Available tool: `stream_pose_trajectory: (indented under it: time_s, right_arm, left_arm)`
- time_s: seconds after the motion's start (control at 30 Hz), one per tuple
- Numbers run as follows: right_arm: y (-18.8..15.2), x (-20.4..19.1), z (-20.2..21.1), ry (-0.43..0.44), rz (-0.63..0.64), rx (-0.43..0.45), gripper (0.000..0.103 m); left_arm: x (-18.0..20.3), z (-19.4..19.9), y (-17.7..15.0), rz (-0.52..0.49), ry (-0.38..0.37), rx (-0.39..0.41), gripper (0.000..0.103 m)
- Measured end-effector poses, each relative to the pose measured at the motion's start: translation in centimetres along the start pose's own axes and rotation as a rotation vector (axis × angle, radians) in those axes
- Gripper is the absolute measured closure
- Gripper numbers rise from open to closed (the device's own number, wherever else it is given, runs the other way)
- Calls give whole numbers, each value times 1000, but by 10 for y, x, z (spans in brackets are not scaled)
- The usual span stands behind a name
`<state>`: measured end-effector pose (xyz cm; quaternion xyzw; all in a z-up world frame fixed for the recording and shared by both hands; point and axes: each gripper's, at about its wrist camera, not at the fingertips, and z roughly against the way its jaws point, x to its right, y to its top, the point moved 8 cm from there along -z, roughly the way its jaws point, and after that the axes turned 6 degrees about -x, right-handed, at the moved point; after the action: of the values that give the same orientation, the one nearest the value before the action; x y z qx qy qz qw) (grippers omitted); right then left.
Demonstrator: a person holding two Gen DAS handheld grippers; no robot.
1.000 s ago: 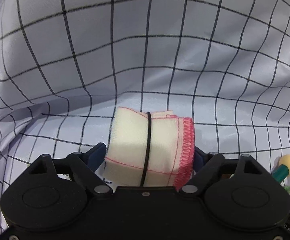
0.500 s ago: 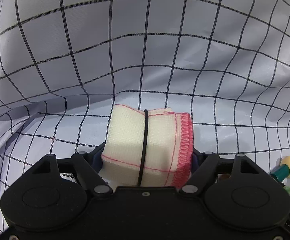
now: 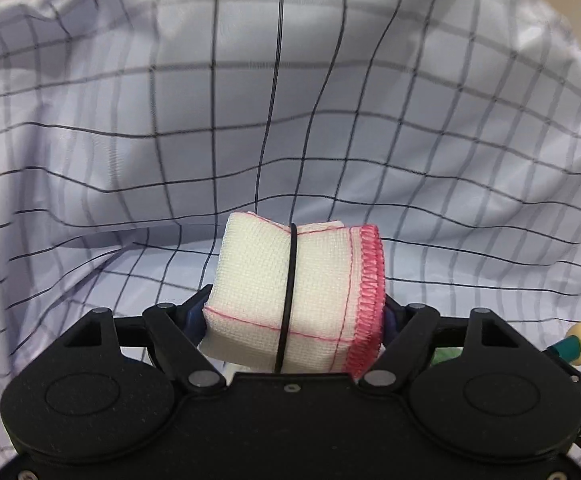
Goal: Organize soft objects
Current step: 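Lift the cloth with the left tool while the right tool carries the sponge stick toward the basket, then open the left tool over the basket while the right tool releases the sponge stick into it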
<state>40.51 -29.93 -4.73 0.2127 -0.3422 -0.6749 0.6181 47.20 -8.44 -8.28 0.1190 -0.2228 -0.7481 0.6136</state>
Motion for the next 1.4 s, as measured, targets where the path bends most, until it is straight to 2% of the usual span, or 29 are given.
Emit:
stream_pose_trajectory:
  time_s: [0.27, 0.43, 0.57, 0.7, 0.93, 1.07, 1.13, 1.4]
  right_arm:
    - [-37, -8, 81, 25, -21, 37, 46]
    - [-66, -18, 142, 73, -53, 87, 46]
    - [-91, -25, 188, 92, -72, 137, 46]
    - [-121, -31, 227, 108, -105, 172, 46]
    - [-176, -33, 263, 138, -208, 163, 45]
    - [-199, -42, 267, 136, -217, 139, 45]
    - [-206, -45, 269, 127, -213, 138, 45]
    - [-221, -55, 279, 157, -224, 130, 45]
  left_arm:
    - [6, 82, -34, -9, 26, 41, 30]
    - [12, 135, -71, -57, 8, 101, 30]
    - [13, 174, -102, -58, -18, 140, 30]
    - [16, 201, -140, -72, -40, 164, 30]
    - [18, 217, -209, -45, -69, 162, 31]
    - [23, 206, -240, -34, -84, 115, 34]
    - [23, 198, -251, -14, -86, 88, 38]
    - [20, 190, -286, 29, -64, 66, 38]
